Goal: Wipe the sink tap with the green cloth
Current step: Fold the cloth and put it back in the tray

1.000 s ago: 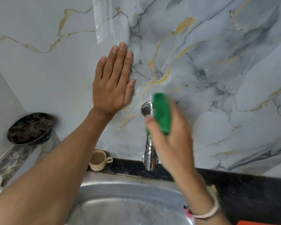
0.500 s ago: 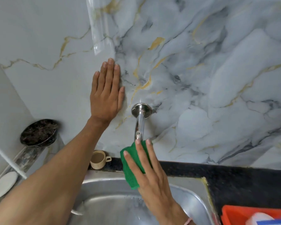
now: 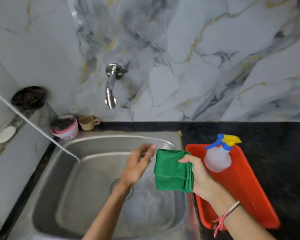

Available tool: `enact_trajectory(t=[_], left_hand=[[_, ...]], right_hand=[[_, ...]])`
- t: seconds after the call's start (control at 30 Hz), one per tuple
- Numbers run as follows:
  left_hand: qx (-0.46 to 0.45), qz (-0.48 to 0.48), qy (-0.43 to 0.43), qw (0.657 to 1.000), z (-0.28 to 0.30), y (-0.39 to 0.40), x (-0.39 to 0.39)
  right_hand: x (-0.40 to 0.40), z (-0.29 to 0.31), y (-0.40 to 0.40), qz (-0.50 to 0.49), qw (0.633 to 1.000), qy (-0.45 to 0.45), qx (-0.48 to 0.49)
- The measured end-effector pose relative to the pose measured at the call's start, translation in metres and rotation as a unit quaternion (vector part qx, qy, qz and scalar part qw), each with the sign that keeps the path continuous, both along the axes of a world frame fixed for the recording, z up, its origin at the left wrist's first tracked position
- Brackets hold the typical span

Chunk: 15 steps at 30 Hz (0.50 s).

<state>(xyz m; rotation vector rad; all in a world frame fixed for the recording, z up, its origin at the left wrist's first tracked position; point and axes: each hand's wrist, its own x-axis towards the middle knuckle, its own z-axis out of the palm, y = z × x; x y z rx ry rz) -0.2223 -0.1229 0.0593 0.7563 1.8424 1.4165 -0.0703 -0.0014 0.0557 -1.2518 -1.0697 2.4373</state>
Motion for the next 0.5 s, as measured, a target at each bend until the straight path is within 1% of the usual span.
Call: enact_trajectory(t=[0.07,0.1,0.13,0.2,0.27,0.3,0.4,0.5], left_hand=[[-0.012,-0.024,-0.161,0.987,-0.012,0.007,0.046],[-0.015,-0.022,-0.207,0.978,-0.017,0.011,0.064],[-0.020,-0.020,-0.229,0.973,-0.022,0.017,0.081],[-0.034,-0.026,-0.233,0.972,-0.030,0.032,0.113],[-0.060,-0.025,-0.213,0.975,-0.039,0.049,0.143],[-0.075,-0.018,-0.188,0.979,-0.046,0.058,0.156],[-0.128,0.003,-0.074,0.989,-0.062,0.084,0.187],[-0.178,0.015,0.039,0.983,-0.079,0.101,0.208]], right_hand=[[0.033,-0.005,0.010,0.017,1.000,-0.021,0.003],[0.050,-0.007,0.016,0.028,0.999,-0.037,0.012],[0.068,-0.011,0.022,0.036,0.997,-0.050,0.037],[0.102,-0.019,0.038,0.040,0.989,-0.067,0.123],[0.133,-0.029,0.052,0.043,0.974,-0.102,0.200],[0.146,-0.035,0.059,0.043,0.965,-0.126,0.227],[0.172,-0.053,0.079,0.051,0.940,-0.191,0.277],[0.180,-0.069,0.092,0.085,0.902,-0.252,0.341]])
